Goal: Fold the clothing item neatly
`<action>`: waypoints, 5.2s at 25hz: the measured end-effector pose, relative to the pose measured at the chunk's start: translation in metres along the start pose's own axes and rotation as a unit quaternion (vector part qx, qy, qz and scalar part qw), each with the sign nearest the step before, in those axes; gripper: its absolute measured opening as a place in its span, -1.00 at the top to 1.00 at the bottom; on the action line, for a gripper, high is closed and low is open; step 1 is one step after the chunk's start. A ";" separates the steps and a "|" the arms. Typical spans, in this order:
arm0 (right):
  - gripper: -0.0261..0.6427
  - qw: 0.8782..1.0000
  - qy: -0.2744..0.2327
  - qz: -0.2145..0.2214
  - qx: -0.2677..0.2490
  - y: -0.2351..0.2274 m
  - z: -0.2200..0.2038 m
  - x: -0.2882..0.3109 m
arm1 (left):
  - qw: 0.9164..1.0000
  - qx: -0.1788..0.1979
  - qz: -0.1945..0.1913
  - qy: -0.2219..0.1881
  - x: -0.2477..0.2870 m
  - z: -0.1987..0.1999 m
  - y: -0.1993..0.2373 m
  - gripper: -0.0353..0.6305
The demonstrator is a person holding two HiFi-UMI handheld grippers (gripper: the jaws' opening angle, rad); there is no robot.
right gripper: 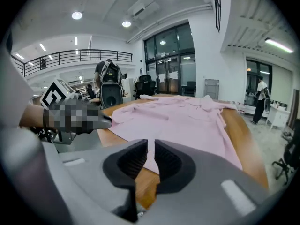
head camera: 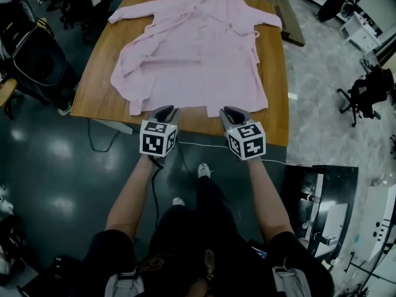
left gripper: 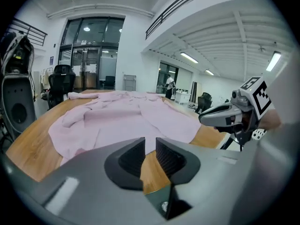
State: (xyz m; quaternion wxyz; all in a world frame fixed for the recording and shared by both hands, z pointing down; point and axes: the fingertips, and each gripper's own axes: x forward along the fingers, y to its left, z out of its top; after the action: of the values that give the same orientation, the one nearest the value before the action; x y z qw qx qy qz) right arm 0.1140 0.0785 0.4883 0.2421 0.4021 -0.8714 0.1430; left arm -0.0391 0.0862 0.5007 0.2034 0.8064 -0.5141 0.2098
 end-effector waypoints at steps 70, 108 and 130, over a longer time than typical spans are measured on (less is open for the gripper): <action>0.80 0.990 0.082 0.101 -0.051 0.184 0.022 0.123 | 0.987 -0.005 0.131 0.091 -0.110 -0.110 0.140 0.43; 0.82 1.000 -0.010 -0.015 -0.016 0.184 0.063 0.056 | 0.989 0.015 0.067 0.129 -0.094 -0.130 0.158 0.43; 0.82 0.984 0.070 -0.120 0.111 0.119 -0.069 0.042 | 0.991 -0.061 0.000 0.122 -0.050 -0.140 0.137 0.35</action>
State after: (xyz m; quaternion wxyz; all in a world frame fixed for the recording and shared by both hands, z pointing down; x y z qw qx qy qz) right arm 0.0202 0.1588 0.5624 0.2719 0.5174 -0.7762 0.2364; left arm -0.2013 0.1468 0.6050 0.3130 0.7608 -0.4976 0.2748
